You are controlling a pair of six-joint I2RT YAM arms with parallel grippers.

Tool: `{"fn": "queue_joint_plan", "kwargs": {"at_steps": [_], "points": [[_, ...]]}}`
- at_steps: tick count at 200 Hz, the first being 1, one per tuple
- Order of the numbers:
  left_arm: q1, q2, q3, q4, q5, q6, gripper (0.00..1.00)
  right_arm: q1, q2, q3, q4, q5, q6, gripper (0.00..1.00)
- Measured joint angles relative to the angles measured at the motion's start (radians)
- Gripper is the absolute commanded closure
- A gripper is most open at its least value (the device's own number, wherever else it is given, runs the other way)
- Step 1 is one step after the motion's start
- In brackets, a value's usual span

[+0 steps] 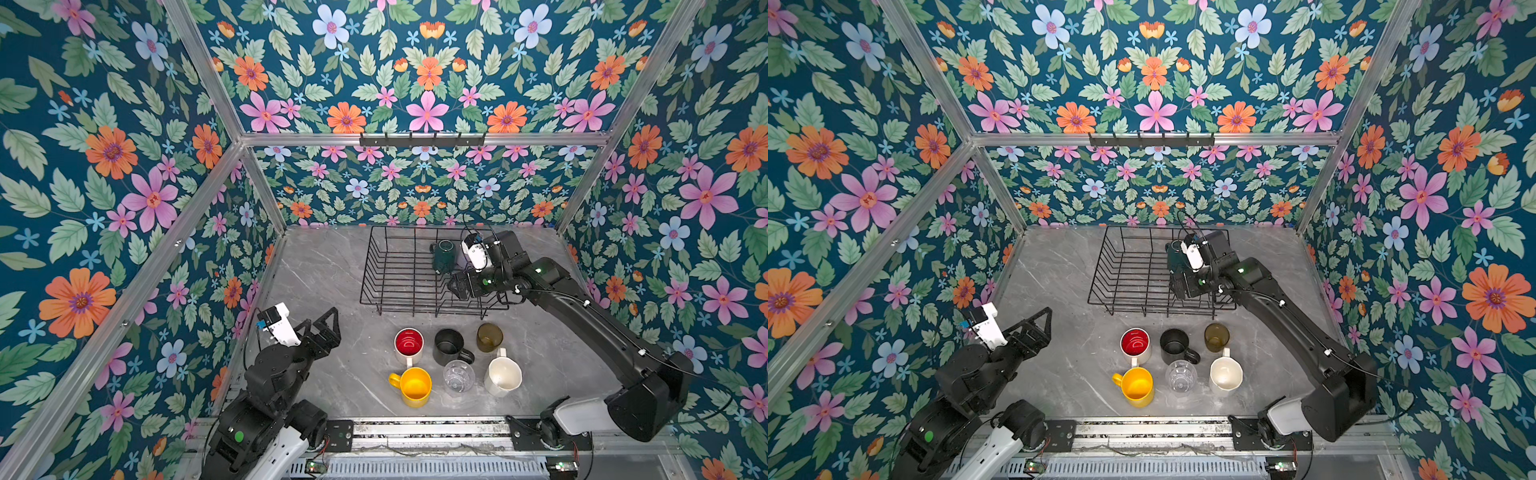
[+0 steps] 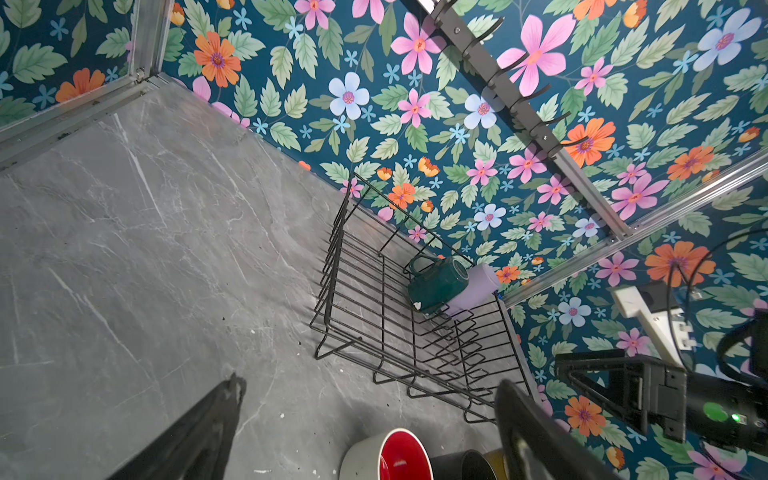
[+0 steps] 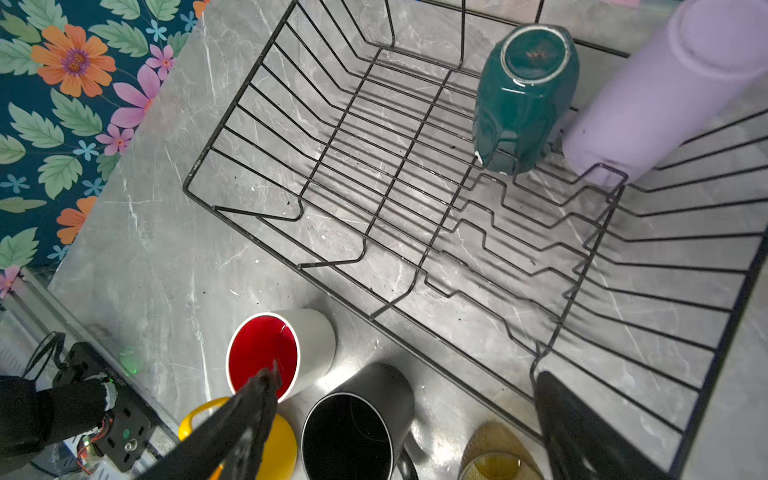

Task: Load the cups into the dish rack
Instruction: 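Open the right gripper and lift it off the green mug, then reach the left gripper down over the red-lined white mug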

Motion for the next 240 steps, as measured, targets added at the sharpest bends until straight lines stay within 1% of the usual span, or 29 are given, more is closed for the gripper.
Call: {"fn": "queue_joint_plan", "kwargs": {"at_steps": [28, 53, 73, 105, 132, 156, 175, 200, 240], "points": [[0.0, 0.101, 0.018, -0.002, 0.04, 0.0, 0.17, 0.002, -0.011, -0.016, 0.014, 0.011, 0.0, 0.03], [0.0, 0.211, 0.04, -0.014, 0.105, -0.001, 0.27, 0.001, -0.012, -0.023, 0.024, 0.018, 0.0, 0.03], [0.0, 0.301, 0.061, -0.014, 0.178, -0.001, 0.32, 0.001, -0.013, -0.031, 0.033, 0.018, 0.0, 0.03], [-0.014, 0.408, 0.075, -0.014, 0.28, 0.013, 0.34, 0.001, -0.015, -0.047, 0.035, 0.025, 0.0, 0.03], [-0.056, 0.455, 0.081, -0.014, 0.337, 0.026, 0.35, 0.002, -0.019, -0.056, 0.034, 0.025, 0.0, 0.03], [-0.118, 0.484, 0.084, -0.014, 0.341, 0.029, 0.35, 0.002, -0.027, -0.058, 0.036, 0.03, 0.0, 0.03], [-0.187, 0.528, 0.092, -0.023, 0.33, 0.029, 0.35, 0.002, -0.027, -0.058, 0.036, 0.033, 0.0, 0.03], [-0.278, 0.612, 0.117, -0.063, 0.271, 0.024, 0.36, 0.002, -0.026, -0.058, 0.035, 0.033, 0.0, 0.03], [-0.34, 0.716, 0.162, -0.109, 0.188, 0.018, 0.37, 0.002, -0.029, -0.06, 0.034, 0.036, 0.0, 0.03]]}}
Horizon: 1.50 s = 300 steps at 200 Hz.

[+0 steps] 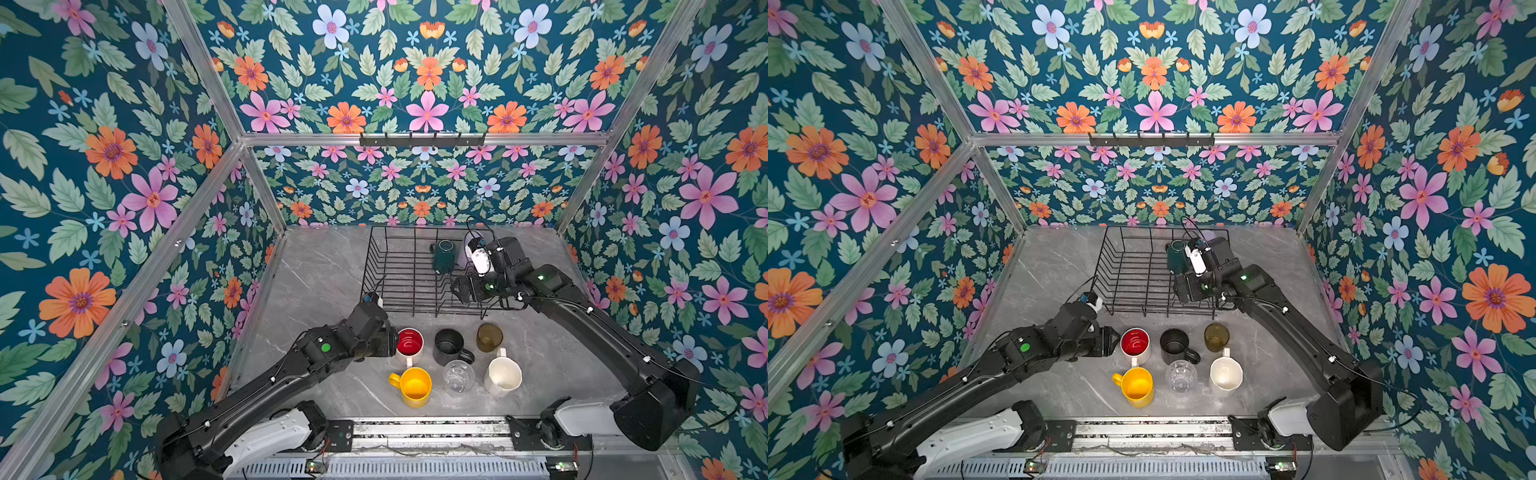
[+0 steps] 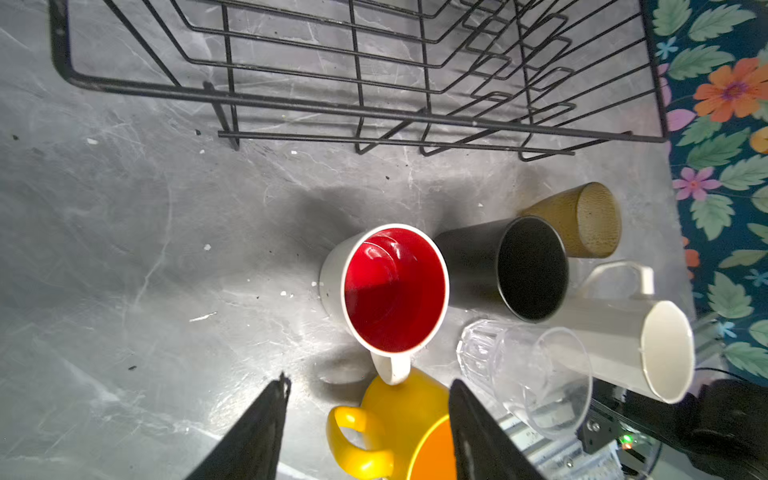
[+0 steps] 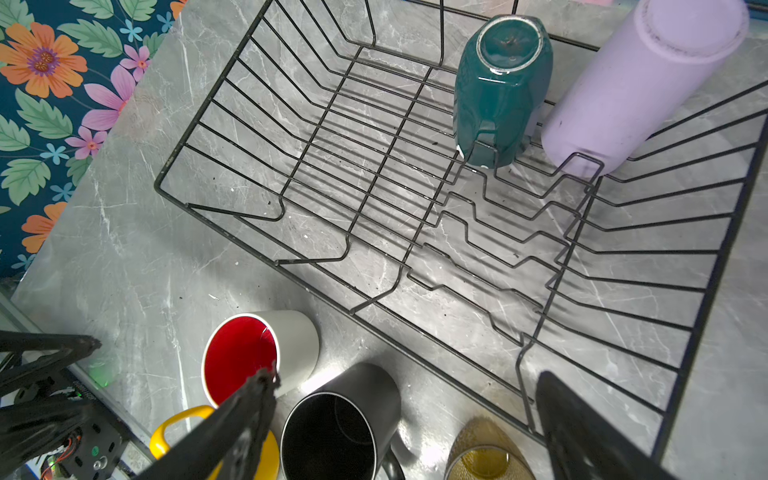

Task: Load the cups into the dish rack
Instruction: 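Reach the left gripper down over the red-lined white mug, then close the left gripper on the rim of the red-lined white mug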

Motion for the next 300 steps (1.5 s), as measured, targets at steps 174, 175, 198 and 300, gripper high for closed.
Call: {"fn": "queue_joint_plan", "kwargs": {"at_steps": [174, 175, 198, 300], "points": [[-0.026, 0.367, 0.08, 0.018, -0.045, 0.003, 0.42, 0.0, -0.063, -0.072, 0.048, -0.019, 0.0, 0.01], [-0.026, 0.369, 0.081, 0.018, -0.045, 0.003, 0.42, 0.0, -0.064, -0.073, 0.049, -0.019, 0.0, 0.01], [-0.026, 0.4, 0.088, 0.02, -0.047, 0.003, 0.44, -0.001, -0.071, -0.079, 0.056, -0.019, 0.0, 0.01], [-0.026, 0.461, 0.069, 0.061, -0.054, -0.019, 0.65, -0.001, -0.075, -0.094, 0.071, -0.019, 0.0, 0.01]]}}
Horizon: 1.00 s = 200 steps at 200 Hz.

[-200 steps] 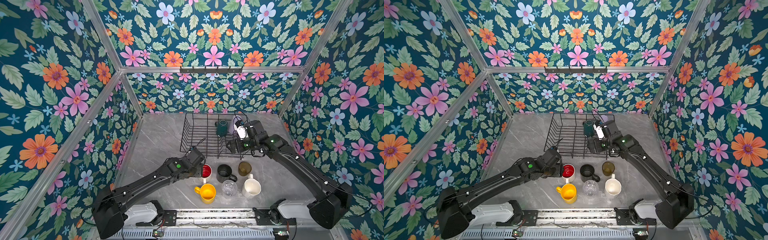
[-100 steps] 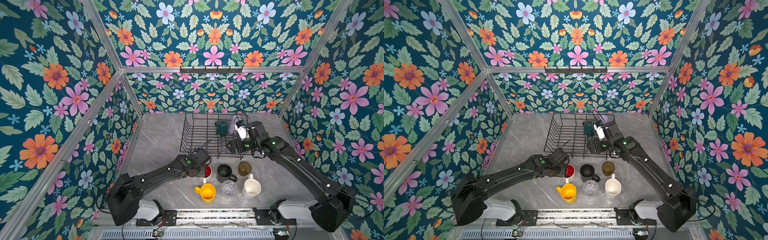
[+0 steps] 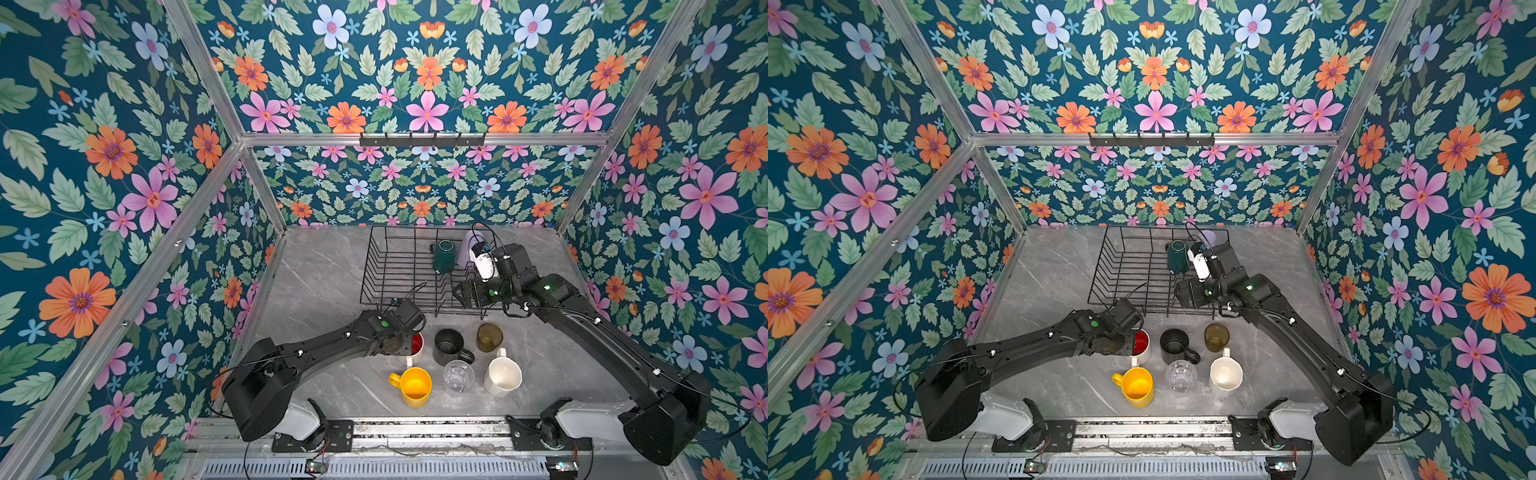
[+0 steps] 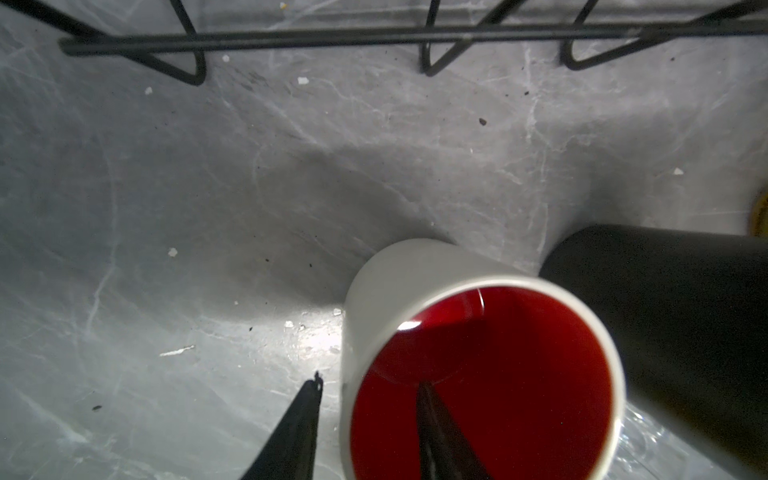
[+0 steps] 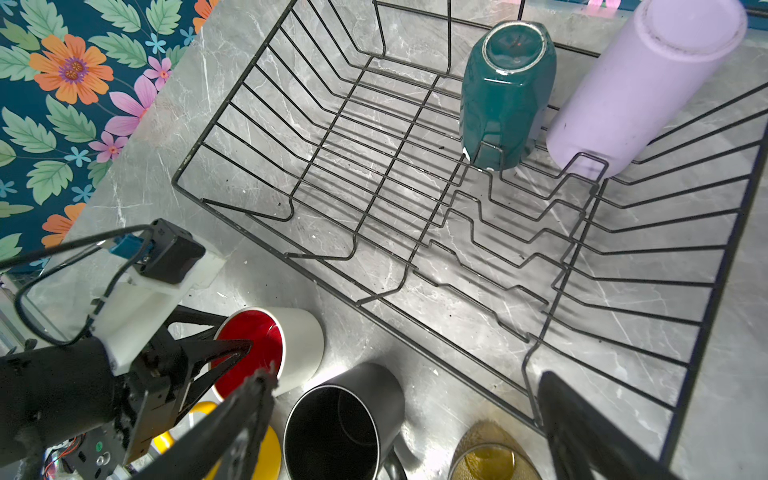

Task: Load the cups into the dish rack
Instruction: 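Close the left gripper on the rim of the red-lined white mug, then lift the white mug and tip it toward the rack with the left gripper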

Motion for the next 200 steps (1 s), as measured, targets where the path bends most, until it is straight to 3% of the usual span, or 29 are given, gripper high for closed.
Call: {"fn": "queue_joint_plan", "kwargs": {"at_steps": [119, 200], "points": [[0.0, -0.018, -0.034, 0.013, -0.008, -0.011, 1.0, 0.0, 0.0, -0.003, 0.009, 0.0, 0.0, 0.01], [0.0, -0.18, -0.083, -0.02, -0.045, -0.03, 1.0, 0.0, -0.002, -0.002, 0.009, -0.004, 0.0, 0.01]]}}
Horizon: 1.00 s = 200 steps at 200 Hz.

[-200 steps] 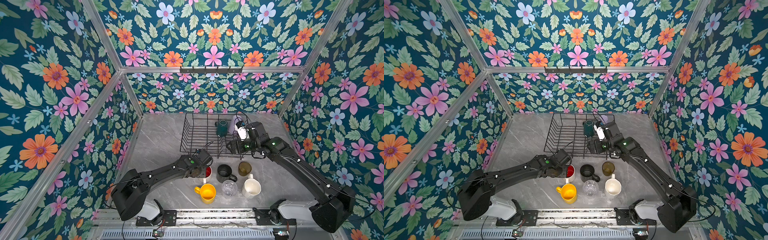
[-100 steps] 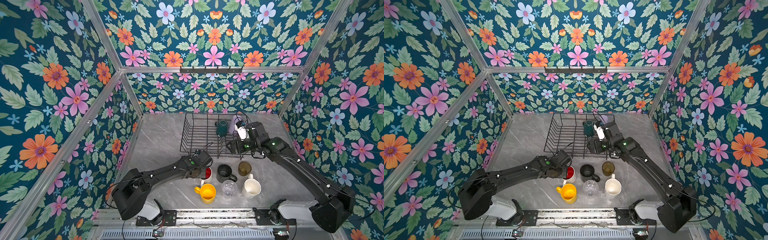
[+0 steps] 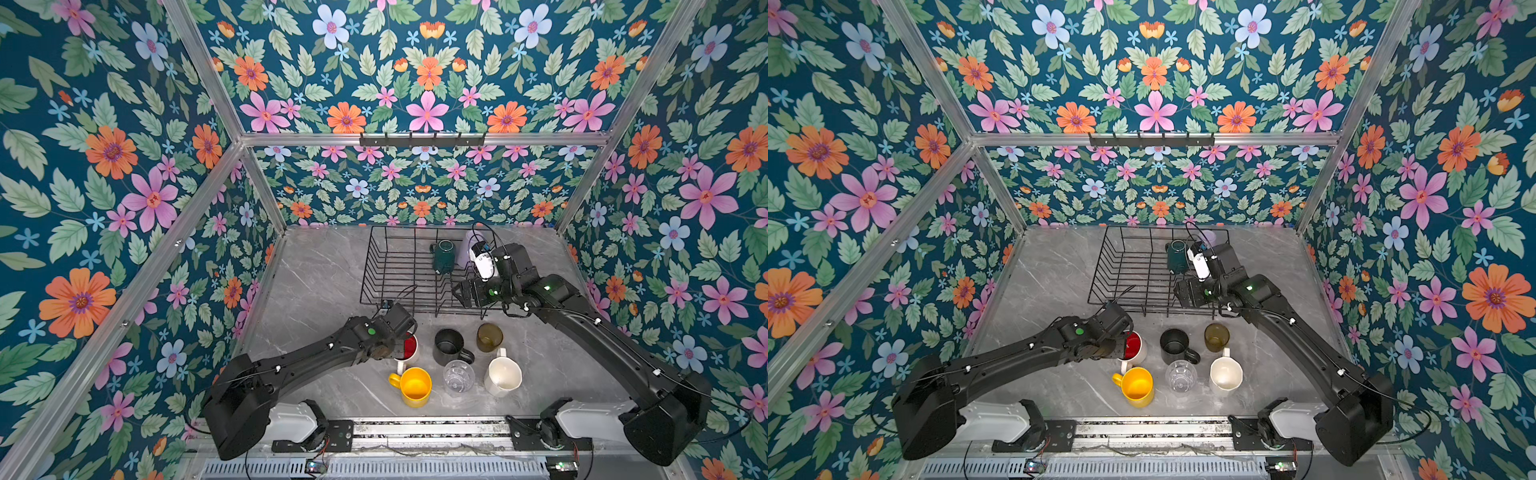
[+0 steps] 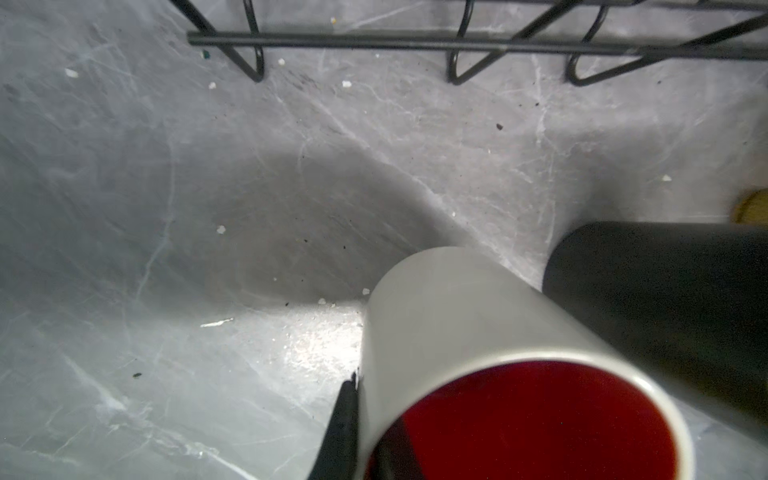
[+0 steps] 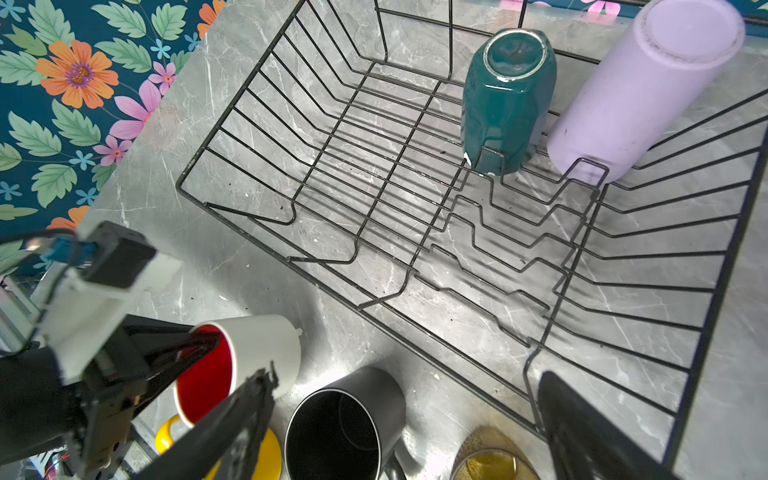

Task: Load the cups into the dish rack
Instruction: 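Lift the white mug and tip it toward the rack with the left gripper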

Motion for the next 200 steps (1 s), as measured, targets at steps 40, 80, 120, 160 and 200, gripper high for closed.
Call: {"fn": "queue_joint_plan", "kwargs": {"at_steps": [40, 80, 120, 160, 200], "points": [[0.001, -0.168, -0.032, -0.017, -0.053, -0.001, 1.0, 0.0, -0.008, 0.003, 0.002, -0.017, 0.004, 0.01], [0.001, -0.366, -0.044, -0.069, -0.116, 0.0, 1.0, 0.0, -0.019, 0.006, 0.001, -0.04, 0.011, 0.01], [0.002, -0.566, -0.054, -0.073, -0.148, 0.01, 1.0, -0.001, -0.037, -0.005, 0.031, -0.115, 0.039, 0.01], [0.002, -0.669, -0.077, 0.027, -0.132, 0.057, 1.0, -0.04, -0.057, -0.056, 0.153, -0.316, 0.11, 0.01], [0.002, -0.671, -0.097, 0.186, -0.084, 0.103, 1.0, -0.138, -0.085, -0.151, 0.365, -0.57, 0.269, 0.01]]}}
